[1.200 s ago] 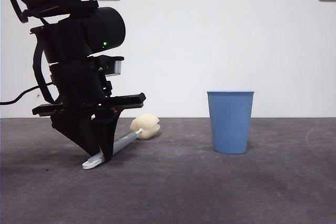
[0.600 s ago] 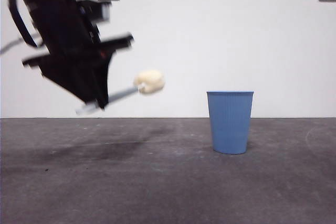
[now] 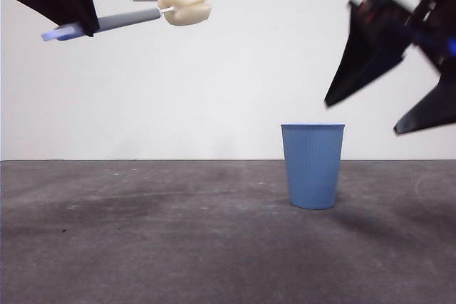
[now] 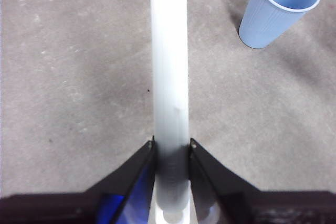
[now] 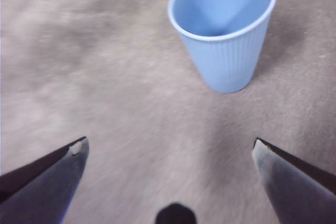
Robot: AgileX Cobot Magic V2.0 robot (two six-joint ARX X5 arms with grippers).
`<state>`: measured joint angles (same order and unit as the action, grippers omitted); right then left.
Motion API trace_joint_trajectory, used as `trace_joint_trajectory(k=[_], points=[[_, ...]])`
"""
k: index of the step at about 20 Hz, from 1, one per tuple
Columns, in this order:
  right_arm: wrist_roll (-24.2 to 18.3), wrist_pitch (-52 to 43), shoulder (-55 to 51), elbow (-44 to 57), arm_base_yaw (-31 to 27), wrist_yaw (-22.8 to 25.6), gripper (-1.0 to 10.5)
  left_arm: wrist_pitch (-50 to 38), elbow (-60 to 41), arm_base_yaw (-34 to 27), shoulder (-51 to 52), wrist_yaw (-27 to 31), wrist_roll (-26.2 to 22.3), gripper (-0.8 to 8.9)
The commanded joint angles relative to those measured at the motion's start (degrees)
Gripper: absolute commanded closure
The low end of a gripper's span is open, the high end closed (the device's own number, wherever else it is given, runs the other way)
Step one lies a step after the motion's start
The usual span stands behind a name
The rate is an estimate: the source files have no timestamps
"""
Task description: Pick up the cup brush,pick up the cup,insert the brush into the cup,clean the cup,put the cup brush back,put the cup back to the fixed position on the table
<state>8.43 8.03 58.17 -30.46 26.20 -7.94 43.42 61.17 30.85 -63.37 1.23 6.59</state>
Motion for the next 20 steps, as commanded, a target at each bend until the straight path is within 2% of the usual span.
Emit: trace_joint_trajectory(k=[1, 7, 12, 14, 20], points=[[1.11, -7.23, 3.43, 2.38, 1.86, 4.70, 2.3, 0.83, -0.02, -0.09, 0.22, 0.13, -1.16, 8.22], [0.15, -24.70, 16.92, 2.75, 1.99, 8.07, 2.3, 3.48, -0.02, -0.09, 0.22, 0.11, -2.23, 8.22], [-2.75, -36.79, 26.53, 2.75, 1.95, 8.55, 2.3, 4.28, -0.02, -0.07, 0.22, 0.09, -2.34, 8.22], [-2.99, -40.85, 29.42, 2.75, 1.22, 9.70, 2.3, 4.63, -0.02, -0.07, 0.22, 0.09, -2.34, 8.22], [-3.43, -53.59, 37.00, 2.69, -0.70, 9.27, 2.3, 5.09, -0.02, -0.04, 0.22, 0.07, -2.32, 8.22]])
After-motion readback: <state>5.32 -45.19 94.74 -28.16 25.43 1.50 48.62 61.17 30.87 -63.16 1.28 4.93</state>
